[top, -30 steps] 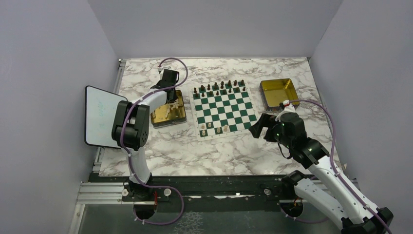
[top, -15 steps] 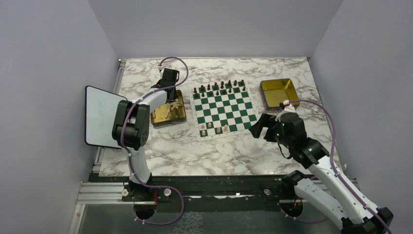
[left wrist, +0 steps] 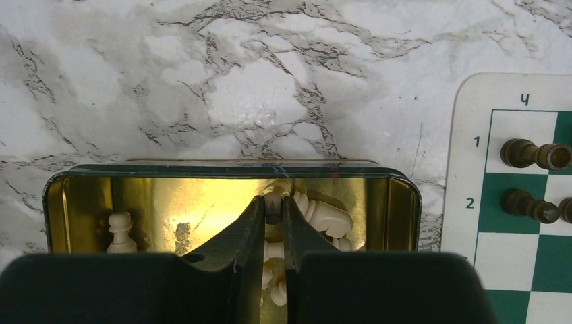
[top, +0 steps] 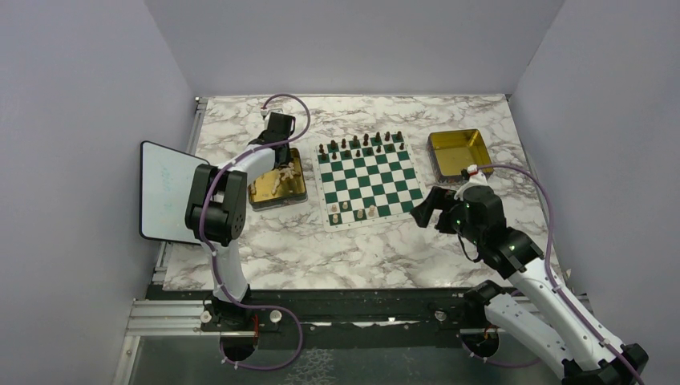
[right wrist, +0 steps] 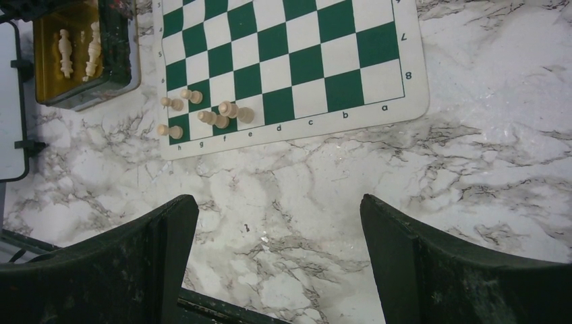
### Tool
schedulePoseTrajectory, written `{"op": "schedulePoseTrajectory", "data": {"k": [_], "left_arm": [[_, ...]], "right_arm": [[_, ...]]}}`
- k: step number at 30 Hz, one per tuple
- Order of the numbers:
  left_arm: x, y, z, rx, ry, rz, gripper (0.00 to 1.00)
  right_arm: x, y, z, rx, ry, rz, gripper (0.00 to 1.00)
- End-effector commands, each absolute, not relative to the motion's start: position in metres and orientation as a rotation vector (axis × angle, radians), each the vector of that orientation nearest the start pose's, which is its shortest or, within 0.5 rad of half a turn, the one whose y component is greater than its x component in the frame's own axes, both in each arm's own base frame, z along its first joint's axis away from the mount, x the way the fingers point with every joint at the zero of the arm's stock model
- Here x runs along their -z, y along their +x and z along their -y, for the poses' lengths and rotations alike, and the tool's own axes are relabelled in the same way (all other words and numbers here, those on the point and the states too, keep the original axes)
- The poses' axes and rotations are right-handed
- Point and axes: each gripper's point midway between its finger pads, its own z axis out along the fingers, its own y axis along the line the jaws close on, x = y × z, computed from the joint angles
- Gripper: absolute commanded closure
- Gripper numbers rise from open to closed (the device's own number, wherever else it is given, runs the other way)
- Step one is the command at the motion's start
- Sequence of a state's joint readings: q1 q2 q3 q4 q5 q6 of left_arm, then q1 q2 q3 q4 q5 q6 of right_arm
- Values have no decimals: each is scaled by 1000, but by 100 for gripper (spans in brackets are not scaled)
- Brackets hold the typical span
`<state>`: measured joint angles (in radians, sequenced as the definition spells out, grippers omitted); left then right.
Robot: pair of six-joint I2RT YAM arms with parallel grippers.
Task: Set up the chess pieces on the board
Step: Pick up the chess piece from the storage box.
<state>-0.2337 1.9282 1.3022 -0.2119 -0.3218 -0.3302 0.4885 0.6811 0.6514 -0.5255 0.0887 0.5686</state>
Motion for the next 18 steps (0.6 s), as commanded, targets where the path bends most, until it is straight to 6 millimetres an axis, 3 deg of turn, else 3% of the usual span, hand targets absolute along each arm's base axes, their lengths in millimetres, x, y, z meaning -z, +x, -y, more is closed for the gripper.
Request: {"op": "schedulePoseTrajectory", "data": {"k": [1,11,18], "left_arm": [[-82,486,69,-99,-242,-2313,88],[-125,479,67,-85,-229,-2265,90],[-154,471,76,-2,-201,-2239,90]], "right_arm": [[-180,225,-121,-507,142,-2137,5],[-178,224,-125,-529,139,-2143,5],[-177,224,-124,-524,141,-2146,5]]}}
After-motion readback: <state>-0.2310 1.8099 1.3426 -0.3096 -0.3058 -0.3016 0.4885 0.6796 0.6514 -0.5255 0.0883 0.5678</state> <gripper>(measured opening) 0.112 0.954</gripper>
